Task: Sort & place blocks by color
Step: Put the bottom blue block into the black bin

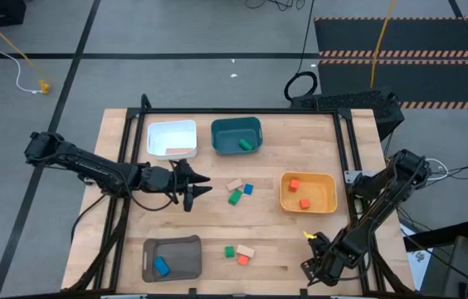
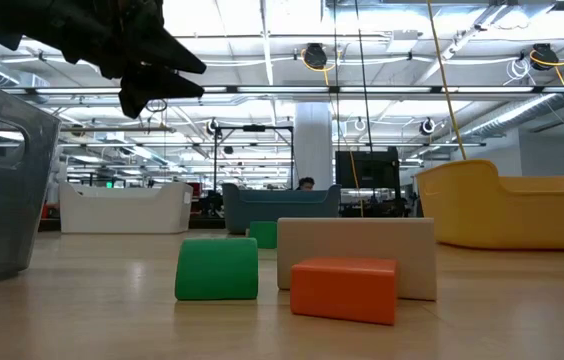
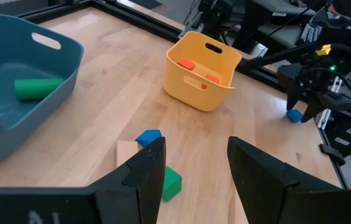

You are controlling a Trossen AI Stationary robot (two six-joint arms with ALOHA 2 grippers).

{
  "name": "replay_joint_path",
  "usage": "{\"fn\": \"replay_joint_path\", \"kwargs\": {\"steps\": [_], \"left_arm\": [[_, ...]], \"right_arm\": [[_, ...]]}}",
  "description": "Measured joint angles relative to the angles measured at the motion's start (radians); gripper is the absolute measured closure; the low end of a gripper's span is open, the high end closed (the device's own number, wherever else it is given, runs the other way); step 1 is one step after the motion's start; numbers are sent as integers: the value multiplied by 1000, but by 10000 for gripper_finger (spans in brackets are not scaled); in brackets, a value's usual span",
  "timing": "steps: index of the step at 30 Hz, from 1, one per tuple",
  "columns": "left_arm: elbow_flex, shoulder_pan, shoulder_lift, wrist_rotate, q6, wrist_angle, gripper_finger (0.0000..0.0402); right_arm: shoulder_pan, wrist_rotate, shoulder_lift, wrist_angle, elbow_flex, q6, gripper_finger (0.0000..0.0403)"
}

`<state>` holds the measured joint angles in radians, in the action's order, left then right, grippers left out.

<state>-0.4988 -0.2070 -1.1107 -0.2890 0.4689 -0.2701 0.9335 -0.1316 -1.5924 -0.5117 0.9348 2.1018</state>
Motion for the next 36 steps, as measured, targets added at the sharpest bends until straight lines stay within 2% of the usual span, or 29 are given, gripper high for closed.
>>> {"fn": "replay_joint_path", "kwargs": {"steps": [5, 9, 19, 28, 31, 36], "left_arm": [[0, 0, 0, 0, -3, 5, 227], [0, 0, 0, 0, -2, 6, 227], [0, 0, 0, 0, 3, 6, 227], [0, 0, 0, 0, 2, -19, 227], [0, 0, 0, 0, -16, -57, 227], [0, -2, 0, 37, -38, -99, 227]], "right_arm": [[1, -2, -30, 31, 0, -1, 164], [1, -6, -46, 29, 0, -20, 182], [6, -31, -56, 26, 0, -29, 286], [3, -23, -40, 35, -1, -35, 287], [-4, 45, 1, 41, -1, -50, 287], [-24, 301, 89, 39, -1, -122, 287]]}}
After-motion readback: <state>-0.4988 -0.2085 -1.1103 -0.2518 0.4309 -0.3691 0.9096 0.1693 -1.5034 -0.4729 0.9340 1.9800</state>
